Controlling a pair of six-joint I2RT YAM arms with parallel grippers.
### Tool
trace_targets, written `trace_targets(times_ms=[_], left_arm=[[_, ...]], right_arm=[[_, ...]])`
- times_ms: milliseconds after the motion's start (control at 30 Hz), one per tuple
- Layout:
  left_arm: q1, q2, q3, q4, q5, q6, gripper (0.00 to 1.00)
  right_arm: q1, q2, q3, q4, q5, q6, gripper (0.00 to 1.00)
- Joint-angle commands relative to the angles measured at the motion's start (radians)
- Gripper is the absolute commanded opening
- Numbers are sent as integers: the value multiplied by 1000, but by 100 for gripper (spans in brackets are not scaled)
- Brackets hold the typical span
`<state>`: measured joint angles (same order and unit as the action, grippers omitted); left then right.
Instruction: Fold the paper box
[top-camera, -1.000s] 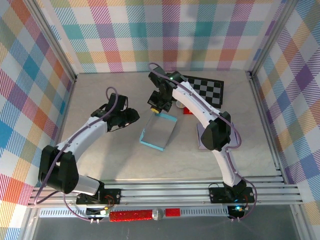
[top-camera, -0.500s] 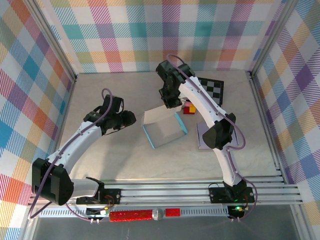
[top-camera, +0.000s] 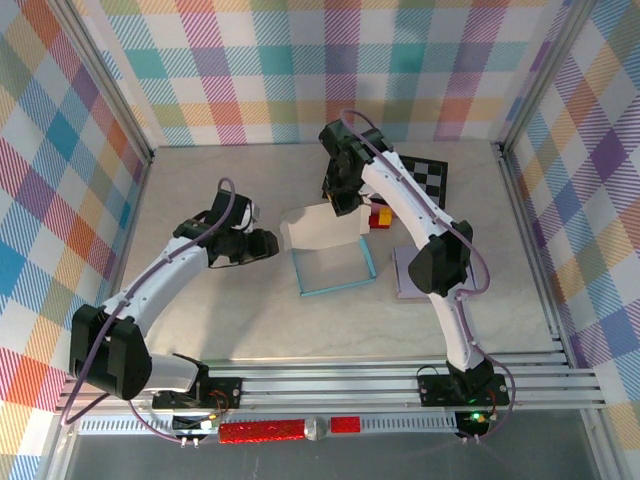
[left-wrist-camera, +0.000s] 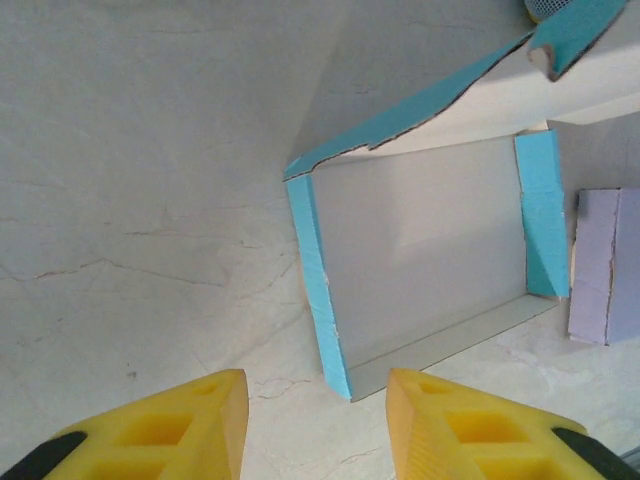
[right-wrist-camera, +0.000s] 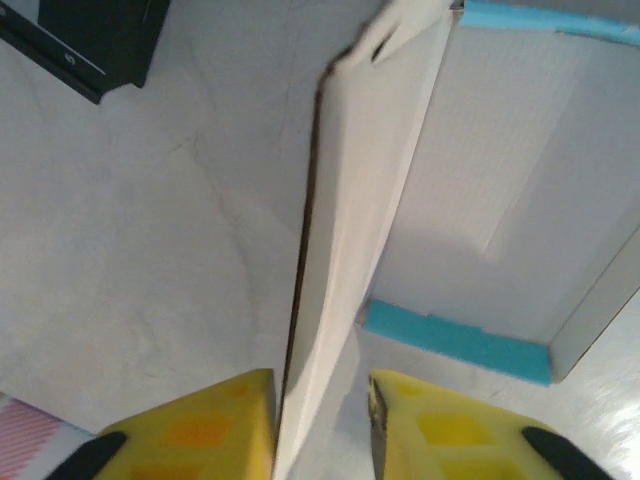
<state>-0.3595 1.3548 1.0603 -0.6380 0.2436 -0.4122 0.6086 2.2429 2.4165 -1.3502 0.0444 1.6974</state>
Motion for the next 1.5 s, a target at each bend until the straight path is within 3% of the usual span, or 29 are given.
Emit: trace_targets(times_ms=[0, 133, 233, 367, 567, 667, 1033, 1200, 1467], left_arm=[[-6, 25, 61, -32, 12, 74, 41], [-6, 54, 108, -44, 5, 129, 42], [-6, 73, 144, -49, 19, 191, 43], [-6, 83, 142, -12, 53, 291, 43], [-4, 121, 157, 2, 21, 364, 44], [-5, 165, 190, -11, 30, 389, 44], [13, 292, 271, -20, 60, 460, 44], [13, 317, 276, 0, 82, 457, 41], [13, 358, 314, -9, 82, 451, 34]], right_arm=[[-21, -82, -69, 45, 24, -172, 36], [-67, -206, -173, 207, 98, -550, 42], [-139, -357, -377, 446, -48, -955, 43], [-218, -582, -733, 638, -215, -1422, 46], [-395, -766, -1195, 879, -510, -1685, 46], [-397, -740, -1261, 914, -516, -1837, 48], [-396, -473, -1055, 813, -621, -1972, 51], [-378, -422, -978, 772, -658, -2020, 51], [-345, -379, -942, 744, -616, -2046, 46]])
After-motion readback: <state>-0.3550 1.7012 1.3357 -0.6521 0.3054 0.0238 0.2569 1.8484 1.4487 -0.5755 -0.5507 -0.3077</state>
